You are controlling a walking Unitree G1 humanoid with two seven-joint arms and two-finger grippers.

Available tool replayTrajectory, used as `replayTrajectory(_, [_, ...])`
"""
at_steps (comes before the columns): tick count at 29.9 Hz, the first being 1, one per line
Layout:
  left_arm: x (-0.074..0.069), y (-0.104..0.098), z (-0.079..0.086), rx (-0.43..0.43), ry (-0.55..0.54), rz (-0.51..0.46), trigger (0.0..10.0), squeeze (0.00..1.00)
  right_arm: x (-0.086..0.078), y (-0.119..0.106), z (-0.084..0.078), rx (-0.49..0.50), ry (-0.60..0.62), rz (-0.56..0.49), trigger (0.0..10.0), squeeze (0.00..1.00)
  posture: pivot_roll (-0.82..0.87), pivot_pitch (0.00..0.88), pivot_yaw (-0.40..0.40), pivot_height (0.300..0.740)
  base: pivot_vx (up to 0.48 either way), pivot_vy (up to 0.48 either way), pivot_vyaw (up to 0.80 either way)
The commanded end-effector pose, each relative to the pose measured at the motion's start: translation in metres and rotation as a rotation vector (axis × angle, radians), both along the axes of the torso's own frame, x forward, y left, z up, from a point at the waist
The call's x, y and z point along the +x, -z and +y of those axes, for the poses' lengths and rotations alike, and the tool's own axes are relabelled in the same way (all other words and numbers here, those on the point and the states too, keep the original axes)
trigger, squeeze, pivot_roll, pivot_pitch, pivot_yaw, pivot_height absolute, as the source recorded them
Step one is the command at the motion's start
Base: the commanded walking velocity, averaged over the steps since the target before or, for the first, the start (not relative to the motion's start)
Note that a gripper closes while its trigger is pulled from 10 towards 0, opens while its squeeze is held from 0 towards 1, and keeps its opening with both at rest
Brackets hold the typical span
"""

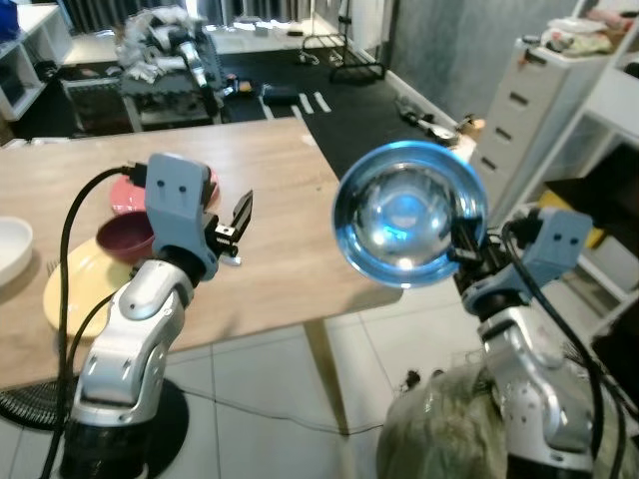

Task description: Setting the table

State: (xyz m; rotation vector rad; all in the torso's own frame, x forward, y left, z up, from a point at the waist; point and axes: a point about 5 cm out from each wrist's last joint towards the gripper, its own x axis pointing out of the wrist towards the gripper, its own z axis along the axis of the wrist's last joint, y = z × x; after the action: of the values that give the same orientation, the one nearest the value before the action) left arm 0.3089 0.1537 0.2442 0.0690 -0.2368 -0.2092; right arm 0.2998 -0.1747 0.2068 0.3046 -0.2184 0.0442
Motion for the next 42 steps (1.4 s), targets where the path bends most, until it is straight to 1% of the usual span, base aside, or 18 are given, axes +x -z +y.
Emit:
replayTrajectory(1, [0.0011,0.0012,0.0010,-0.006,-0.008,0.005,10.0,0.00,0.0001,-0.0019,0.0024,-0.007,-0.012,-0.011,10.0,0.00,-0.04,0.000,0.062,0.740,-0.315,0.000,0.00])
replayTrajectory(9, [0.0019,0.0014,0.0002,-0.009,-0.005,0.002,10.0,0.00,0.0003,-0.0019,0.0017,-0.007,-0.012,-0.012,10.0,0.00,-0.04,0.000,0.062,0.740,-0.312,0.000,0.00])
replayTrajectory(17, [0.0024,0.0014,0.0000,-0.010,-0.004,0.001,10.0,0.00,0.0002,-0.0036,0.0007,0.016,-0.013,-0.020,10.0,0.00,-0.04,0.000,0.061,0.740,-0.304,0.000,0.00])
replayTrajectory(22, [0.0028,0.0018,-0.0002,-0.012,-0.002,0.002,10.0,0.00,0.0005,-0.0036,0.0009,0.008,-0.016,-0.019,10.0,0.00,-0.04,0.000,0.062,0.740,-0.286,0.000,0.00])
replayTrajectory(25, [0.0039,0.0015,-0.0016,-0.014,0.000,-0.001,10.0,0.00,0.0009,-0.0015,0.0072,-0.051,-0.051,-0.005,10.0,0.00,-0.05,0.000,0.062,0.740,0.000,0.000,0.69])
replayTrajectory(26, [0.0041,0.0015,-0.0018,-0.014,0.000,-0.001,10.0,0.00,0.0010,-0.0012,0.0078,-0.055,-0.055,-0.003,10.0,0.00,-0.05,0.000,0.062,0.740,0.000,0.000,0.78])
replayTrajectory(42, [0.0051,0.0015,-0.0041,-0.015,0.006,-0.003,10.0,0.00,0.0008,0.0005,0.0079,-0.065,-0.058,0.005,10.0,0.00,-0.05,0.000,0.063,0.740,0.000,0.000,0.78])
